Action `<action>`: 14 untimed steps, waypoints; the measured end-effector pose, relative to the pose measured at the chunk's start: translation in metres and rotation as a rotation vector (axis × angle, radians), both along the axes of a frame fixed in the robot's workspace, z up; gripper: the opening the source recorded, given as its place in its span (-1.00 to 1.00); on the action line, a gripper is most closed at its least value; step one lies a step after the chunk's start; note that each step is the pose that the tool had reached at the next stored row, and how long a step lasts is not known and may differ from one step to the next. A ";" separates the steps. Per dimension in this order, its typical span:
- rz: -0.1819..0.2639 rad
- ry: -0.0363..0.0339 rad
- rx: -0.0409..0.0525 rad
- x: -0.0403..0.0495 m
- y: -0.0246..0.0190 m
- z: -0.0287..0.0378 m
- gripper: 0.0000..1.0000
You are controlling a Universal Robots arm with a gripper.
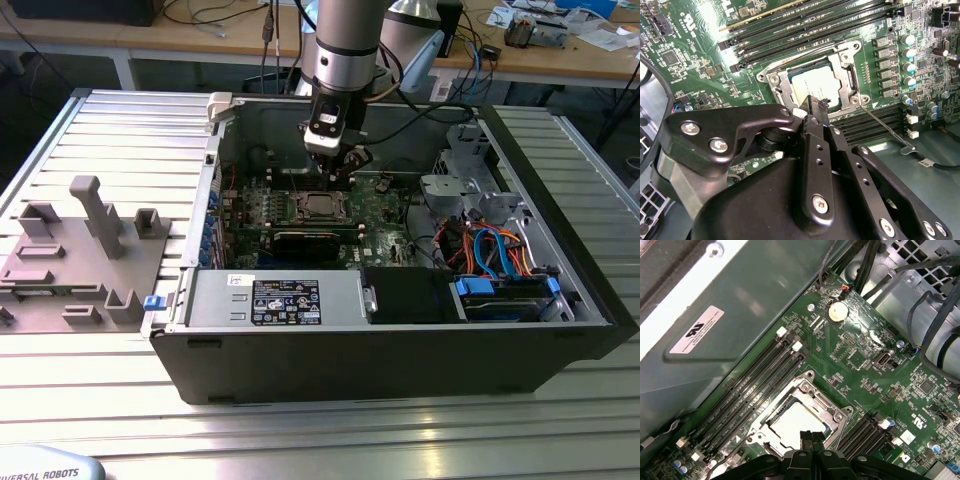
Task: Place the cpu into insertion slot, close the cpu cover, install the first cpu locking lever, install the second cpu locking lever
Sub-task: 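Install the first cpu locking lever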
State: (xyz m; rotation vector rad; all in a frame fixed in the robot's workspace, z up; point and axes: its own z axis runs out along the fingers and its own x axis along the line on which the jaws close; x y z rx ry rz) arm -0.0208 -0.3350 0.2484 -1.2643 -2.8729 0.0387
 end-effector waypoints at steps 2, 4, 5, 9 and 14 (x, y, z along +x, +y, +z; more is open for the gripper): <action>0.002 0.0000 0.0000 0.0000 0.0000 0.0000 -0.79; 0.004 0.0000 0.0000 0.0000 0.0000 0.0000 -0.79; 0.006 0.0000 0.0000 0.0000 0.0000 0.0000 -0.79; 0.011 0.0000 0.0000 0.0000 0.0000 0.0000 -0.79; 0.016 0.0000 0.0000 0.0000 0.0000 0.0000 -0.79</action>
